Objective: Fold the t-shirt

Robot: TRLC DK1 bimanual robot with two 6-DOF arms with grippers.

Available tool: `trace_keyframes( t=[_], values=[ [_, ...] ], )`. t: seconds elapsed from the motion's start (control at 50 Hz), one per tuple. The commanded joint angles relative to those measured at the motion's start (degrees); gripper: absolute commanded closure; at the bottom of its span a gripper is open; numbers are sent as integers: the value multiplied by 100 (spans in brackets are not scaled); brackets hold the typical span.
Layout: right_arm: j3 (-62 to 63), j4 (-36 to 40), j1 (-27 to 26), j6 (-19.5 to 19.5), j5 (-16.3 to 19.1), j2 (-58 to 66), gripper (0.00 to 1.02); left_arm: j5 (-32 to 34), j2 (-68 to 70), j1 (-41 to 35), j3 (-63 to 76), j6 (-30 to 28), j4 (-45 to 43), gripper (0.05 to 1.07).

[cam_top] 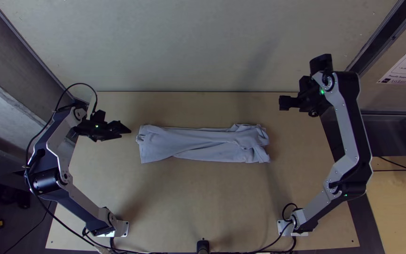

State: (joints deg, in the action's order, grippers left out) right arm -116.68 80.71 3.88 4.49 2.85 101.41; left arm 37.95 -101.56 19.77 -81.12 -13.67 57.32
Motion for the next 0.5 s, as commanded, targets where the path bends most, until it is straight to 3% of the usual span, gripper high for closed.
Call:
trace_keyframes(
  t=[0.0, 0.24, 0.48],
  values=[
    [49, 112, -72, 113, 5, -288, 3, 265, -48, 194, 308, -373, 78, 9],
    [418, 130, -98, 122, 5, -569, 3, 573, -523, 449, 343, -549, -10, 9],
    [708, 130, -45, 166, 5, -736, 3, 573, -1015, 176, 413, -514, -37, 9]
  ],
)
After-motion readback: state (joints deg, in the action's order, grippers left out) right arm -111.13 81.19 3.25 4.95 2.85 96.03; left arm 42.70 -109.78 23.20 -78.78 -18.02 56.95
